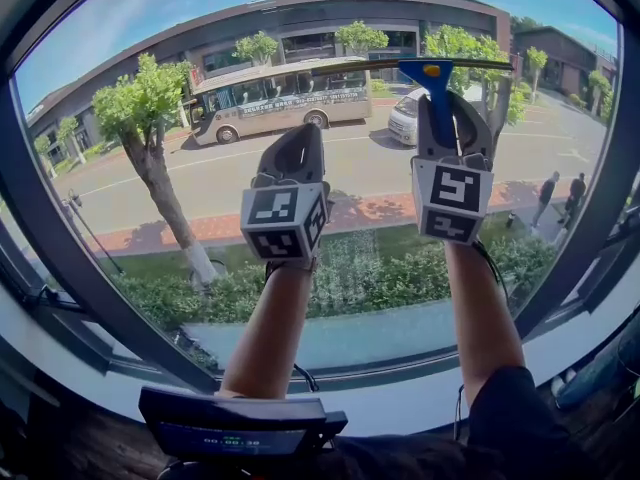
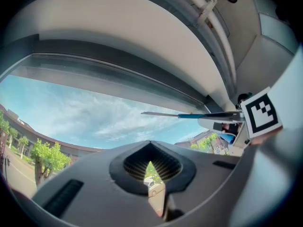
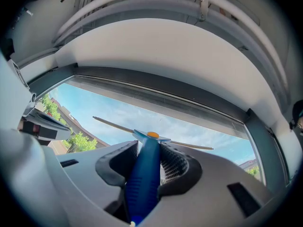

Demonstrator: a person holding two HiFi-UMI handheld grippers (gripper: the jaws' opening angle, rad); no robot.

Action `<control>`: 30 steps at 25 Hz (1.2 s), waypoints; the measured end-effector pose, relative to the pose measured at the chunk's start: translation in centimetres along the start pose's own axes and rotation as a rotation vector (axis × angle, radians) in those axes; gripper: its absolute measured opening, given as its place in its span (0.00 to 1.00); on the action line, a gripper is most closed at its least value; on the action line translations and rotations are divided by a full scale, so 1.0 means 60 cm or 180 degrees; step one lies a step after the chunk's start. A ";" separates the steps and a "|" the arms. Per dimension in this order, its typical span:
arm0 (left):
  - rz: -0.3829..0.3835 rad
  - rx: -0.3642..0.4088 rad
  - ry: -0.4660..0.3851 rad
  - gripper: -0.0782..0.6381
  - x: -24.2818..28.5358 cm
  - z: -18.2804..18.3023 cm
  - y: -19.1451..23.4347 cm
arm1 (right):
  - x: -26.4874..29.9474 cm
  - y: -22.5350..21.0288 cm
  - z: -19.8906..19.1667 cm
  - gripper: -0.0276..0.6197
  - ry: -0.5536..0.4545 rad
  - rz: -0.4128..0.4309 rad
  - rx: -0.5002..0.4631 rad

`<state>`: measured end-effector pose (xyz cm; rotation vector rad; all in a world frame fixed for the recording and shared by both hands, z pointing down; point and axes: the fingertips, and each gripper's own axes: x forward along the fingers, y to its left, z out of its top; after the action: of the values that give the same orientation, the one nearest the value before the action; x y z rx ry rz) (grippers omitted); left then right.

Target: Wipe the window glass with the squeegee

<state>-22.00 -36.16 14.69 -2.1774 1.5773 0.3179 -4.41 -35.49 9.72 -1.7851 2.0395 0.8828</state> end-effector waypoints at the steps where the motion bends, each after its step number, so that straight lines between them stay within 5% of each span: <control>1: 0.0003 -0.0010 0.0006 0.11 -0.002 -0.003 0.001 | -0.002 0.002 -0.002 0.26 0.0005 0.0002 -0.0003; 30: 0.0008 -0.0105 0.0335 0.11 -0.050 -0.109 -0.022 | -0.091 0.034 -0.122 0.26 0.0285 -0.0049 -0.0006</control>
<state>-22.17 -36.36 21.99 -2.2506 1.6416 0.2350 -4.03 -35.60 19.09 -1.8704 2.0768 0.8143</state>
